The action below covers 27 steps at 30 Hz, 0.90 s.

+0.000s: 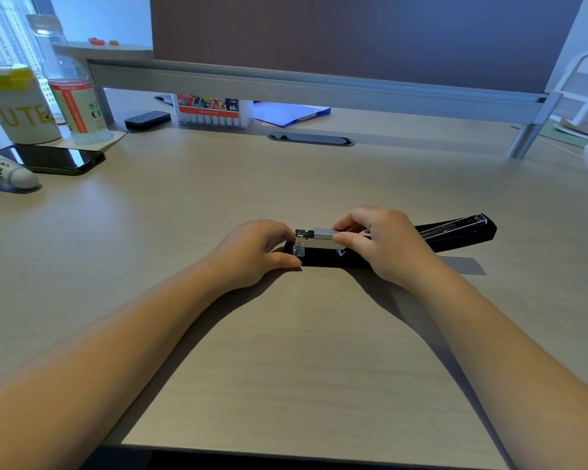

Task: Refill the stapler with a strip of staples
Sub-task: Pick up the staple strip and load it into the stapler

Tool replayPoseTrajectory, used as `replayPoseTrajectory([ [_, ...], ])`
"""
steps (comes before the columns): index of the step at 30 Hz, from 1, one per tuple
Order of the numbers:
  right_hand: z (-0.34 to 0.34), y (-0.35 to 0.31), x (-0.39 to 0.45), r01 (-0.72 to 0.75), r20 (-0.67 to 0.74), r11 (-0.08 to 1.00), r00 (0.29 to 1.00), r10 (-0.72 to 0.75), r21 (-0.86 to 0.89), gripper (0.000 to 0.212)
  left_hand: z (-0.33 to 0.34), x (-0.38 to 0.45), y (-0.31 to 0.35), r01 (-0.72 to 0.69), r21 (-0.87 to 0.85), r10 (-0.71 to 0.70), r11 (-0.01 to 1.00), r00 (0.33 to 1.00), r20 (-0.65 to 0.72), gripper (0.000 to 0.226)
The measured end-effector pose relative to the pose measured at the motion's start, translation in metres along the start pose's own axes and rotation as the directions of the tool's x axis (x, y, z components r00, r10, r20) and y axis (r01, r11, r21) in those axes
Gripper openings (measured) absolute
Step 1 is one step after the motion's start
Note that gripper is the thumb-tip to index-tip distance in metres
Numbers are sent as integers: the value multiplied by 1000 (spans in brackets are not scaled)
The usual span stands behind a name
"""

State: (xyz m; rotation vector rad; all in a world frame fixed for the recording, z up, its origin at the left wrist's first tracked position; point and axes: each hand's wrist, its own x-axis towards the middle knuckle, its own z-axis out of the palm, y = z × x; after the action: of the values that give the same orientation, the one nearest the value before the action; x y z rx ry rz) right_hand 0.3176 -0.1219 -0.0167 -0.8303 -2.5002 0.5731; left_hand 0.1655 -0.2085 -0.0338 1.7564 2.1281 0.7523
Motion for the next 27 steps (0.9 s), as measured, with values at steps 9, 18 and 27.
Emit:
replayPoseTrajectory([
  [9,-5,-1,-2,10,55,998,998,-7,-57,27,0,2,1,0,31,0,1000,1000,-9,32],
  [18,-8,-4,-6,57,81,990,996,-47,-127,15,1,4,-2,22,31,-21,999,999,-26,32],
  [27,-2,-8,-4,98,129,991,988,-85,-93,26,2,5,-2,11,49,-10,999,1000,-29,31],
])
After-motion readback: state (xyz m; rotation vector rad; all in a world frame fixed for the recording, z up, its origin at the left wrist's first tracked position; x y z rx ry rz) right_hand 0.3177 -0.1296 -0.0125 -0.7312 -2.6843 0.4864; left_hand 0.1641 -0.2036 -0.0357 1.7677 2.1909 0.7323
